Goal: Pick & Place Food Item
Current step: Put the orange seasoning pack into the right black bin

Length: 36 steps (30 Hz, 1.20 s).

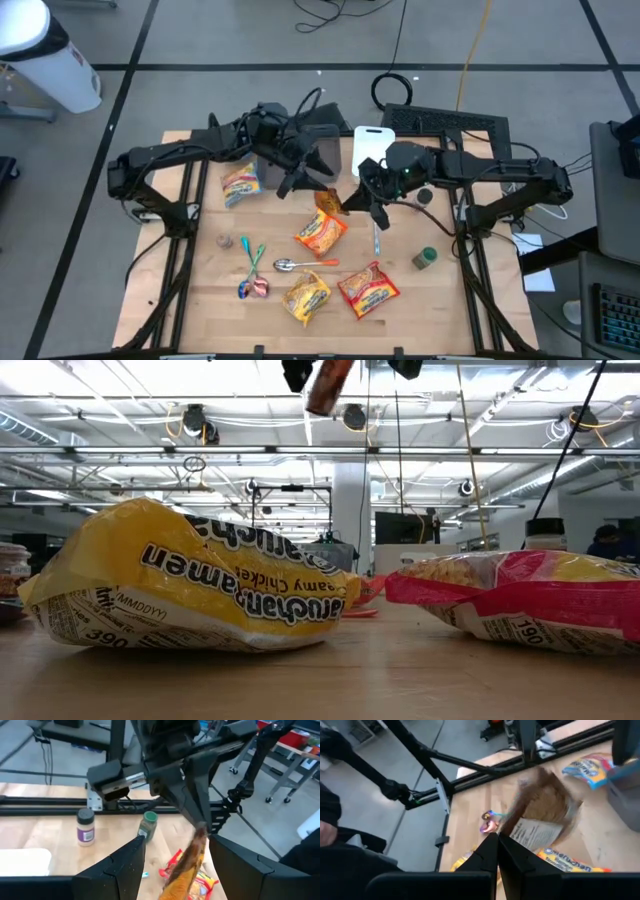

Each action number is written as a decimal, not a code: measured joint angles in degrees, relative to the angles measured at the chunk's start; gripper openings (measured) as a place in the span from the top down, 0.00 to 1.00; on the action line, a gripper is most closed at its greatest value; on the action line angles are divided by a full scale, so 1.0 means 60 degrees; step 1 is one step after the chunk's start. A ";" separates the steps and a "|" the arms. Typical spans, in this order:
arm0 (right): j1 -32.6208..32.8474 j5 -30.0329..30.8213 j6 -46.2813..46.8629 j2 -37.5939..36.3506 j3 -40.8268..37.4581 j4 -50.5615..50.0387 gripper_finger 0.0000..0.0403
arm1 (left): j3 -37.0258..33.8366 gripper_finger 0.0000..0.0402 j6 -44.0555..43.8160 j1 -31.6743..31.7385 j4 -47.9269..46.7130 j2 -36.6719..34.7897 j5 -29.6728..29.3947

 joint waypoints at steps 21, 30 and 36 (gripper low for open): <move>-0.0301 -0.0533 -0.0153 0.0302 -0.0001 0.0958 1.00 | 0.0000 0.42 0.0033 -0.0518 -0.0022 -0.0014 0.0036; -0.0304 -0.0523 -0.0149 0.0314 -0.0012 0.1121 1.00 | -0.0004 0.48 0.0012 -0.0514 -0.0131 -0.0014 0.0011; -0.0304 -0.0519 -0.0120 0.0311 -0.0012 0.1162 1.00 | -0.0004 0.68 0.0007 -0.0514 -0.0127 -0.0014 0.0004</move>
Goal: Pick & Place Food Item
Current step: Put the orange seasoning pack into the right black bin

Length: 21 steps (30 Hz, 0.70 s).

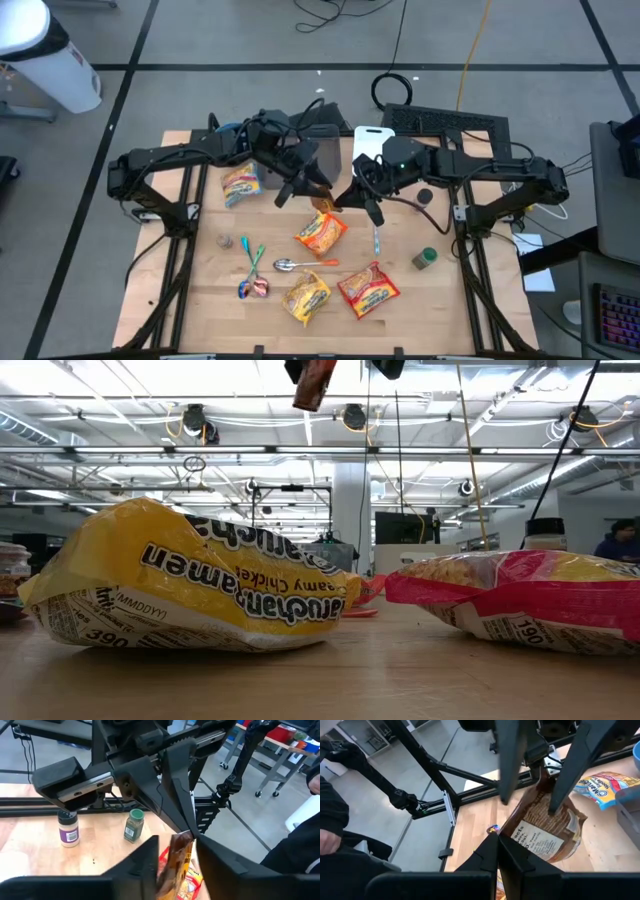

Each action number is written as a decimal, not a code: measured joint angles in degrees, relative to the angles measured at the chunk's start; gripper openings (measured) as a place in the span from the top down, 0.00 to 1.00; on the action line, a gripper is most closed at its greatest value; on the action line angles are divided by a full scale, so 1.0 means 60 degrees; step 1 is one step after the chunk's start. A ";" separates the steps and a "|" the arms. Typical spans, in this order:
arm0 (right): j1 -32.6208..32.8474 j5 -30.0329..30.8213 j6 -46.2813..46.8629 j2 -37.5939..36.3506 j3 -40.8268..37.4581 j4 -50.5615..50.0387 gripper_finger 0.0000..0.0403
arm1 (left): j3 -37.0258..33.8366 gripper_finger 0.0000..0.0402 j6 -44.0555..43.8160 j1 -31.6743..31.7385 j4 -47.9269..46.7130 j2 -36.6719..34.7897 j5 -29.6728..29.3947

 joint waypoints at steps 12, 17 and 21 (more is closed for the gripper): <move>0.0004 0.0002 -0.0002 0.0000 0.0000 0.0021 1.00 | 0.0000 0.98 0.0000 0.0000 0.0012 -0.0007 0.0011; 0.0004 0.0009 -0.0031 0.0000 0.0000 0.0028 1.00 | 0.0000 0.99 -0.0009 0.0000 0.0027 -0.0007 0.0015; 0.0004 0.0007 -0.0041 0.0000 0.0000 0.0063 1.00 | -0.0004 0.99 -0.0122 0.0000 0.0188 -0.0007 0.0044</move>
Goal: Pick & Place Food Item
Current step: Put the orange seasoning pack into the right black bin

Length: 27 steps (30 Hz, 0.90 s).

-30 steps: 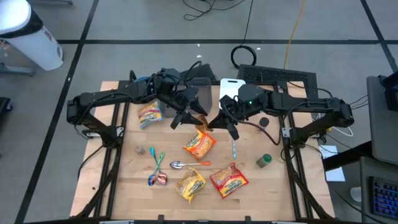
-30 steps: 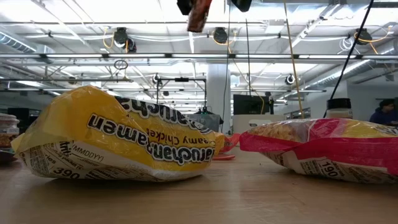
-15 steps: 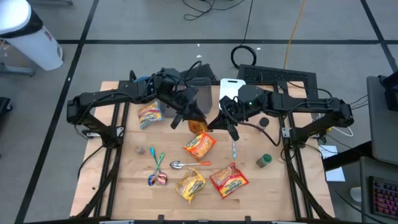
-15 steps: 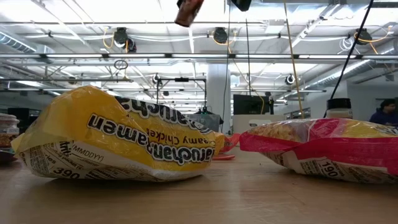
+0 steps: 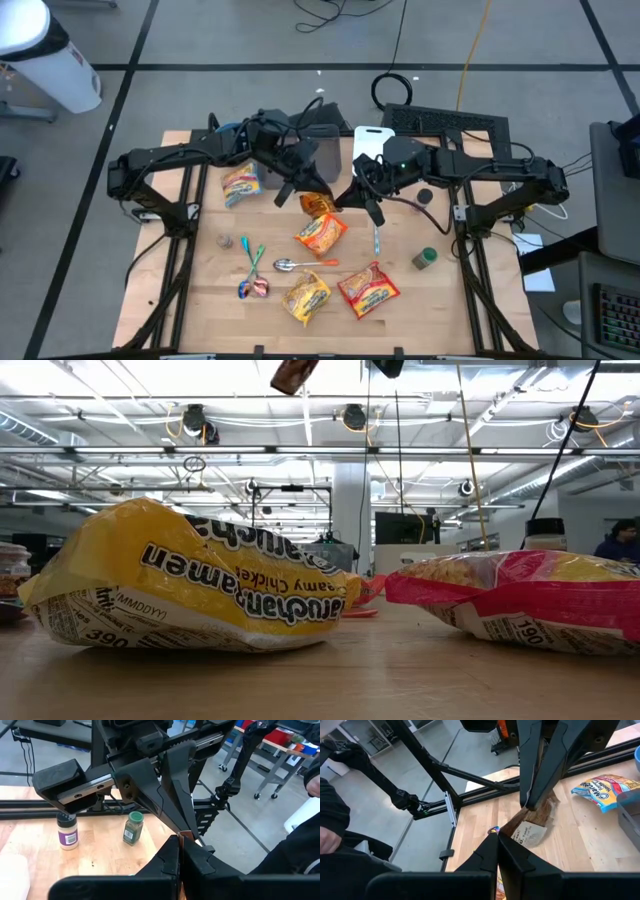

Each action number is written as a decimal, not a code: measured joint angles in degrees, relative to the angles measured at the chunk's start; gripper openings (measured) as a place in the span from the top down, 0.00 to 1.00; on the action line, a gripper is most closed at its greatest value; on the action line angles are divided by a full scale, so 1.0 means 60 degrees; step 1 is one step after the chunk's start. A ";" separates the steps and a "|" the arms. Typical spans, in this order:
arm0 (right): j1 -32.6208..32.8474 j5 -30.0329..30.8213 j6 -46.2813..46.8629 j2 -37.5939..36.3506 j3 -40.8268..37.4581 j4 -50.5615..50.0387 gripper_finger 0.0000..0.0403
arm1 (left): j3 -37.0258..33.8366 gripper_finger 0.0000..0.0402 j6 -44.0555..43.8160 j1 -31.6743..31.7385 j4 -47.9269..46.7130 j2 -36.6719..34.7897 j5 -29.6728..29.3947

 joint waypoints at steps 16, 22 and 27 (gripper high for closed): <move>-0.0004 0.0276 0.0322 -0.0101 0.0000 0.0329 0.71 | -0.0004 0.99 -0.0326 0.0025 0.0401 0.0000 -0.0018; -0.0374 0.0354 0.0719 -0.0265 0.0000 0.0314 0.56 | -0.0004 0.99 -0.0392 0.0344 0.0252 -0.0241 0.0007; -0.0739 0.0440 0.0719 -0.0458 0.0000 0.0334 0.50 | -0.0004 1.00 -0.0273 0.0795 -0.0414 -0.0762 -0.0007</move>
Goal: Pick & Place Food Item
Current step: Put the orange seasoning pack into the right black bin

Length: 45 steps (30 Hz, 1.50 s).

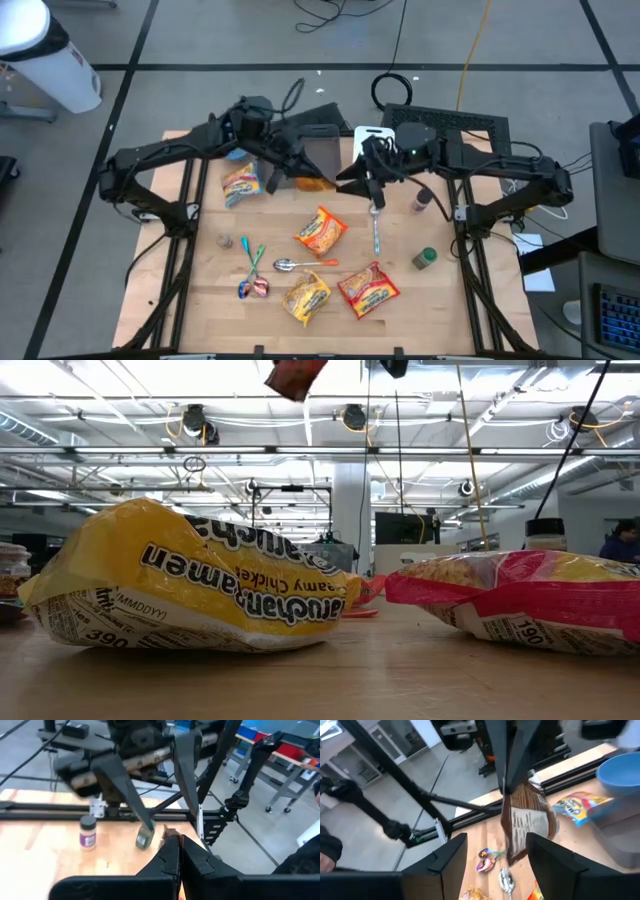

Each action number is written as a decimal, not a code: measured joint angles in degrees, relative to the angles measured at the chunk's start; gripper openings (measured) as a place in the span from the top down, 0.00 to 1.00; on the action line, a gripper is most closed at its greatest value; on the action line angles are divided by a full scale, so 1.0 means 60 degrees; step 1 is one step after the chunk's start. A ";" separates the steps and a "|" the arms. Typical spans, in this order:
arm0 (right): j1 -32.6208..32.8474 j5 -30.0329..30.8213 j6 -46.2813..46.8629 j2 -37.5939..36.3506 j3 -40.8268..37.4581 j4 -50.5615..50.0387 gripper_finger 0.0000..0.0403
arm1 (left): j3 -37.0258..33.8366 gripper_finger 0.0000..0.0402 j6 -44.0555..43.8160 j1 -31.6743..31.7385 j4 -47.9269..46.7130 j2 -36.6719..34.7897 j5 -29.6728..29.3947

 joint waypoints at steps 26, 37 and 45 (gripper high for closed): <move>-0.0590 0.1312 -0.0089 0.0502 -0.2062 0.4493 0.52 | -0.0004 1.00 0.0318 0.1273 -0.1352 -0.1111 -0.0762; -0.0986 0.0440 -0.0986 0.0488 -0.1389 0.2781 0.54 | -0.1614 1.00 -0.0989 0.0947 0.1332 -0.1114 -0.0758; -0.0966 0.0353 -0.1266 0.0487 -0.1300 0.2877 0.54 | -0.1734 1.00 -0.1494 0.0983 0.3101 -0.1121 -0.0937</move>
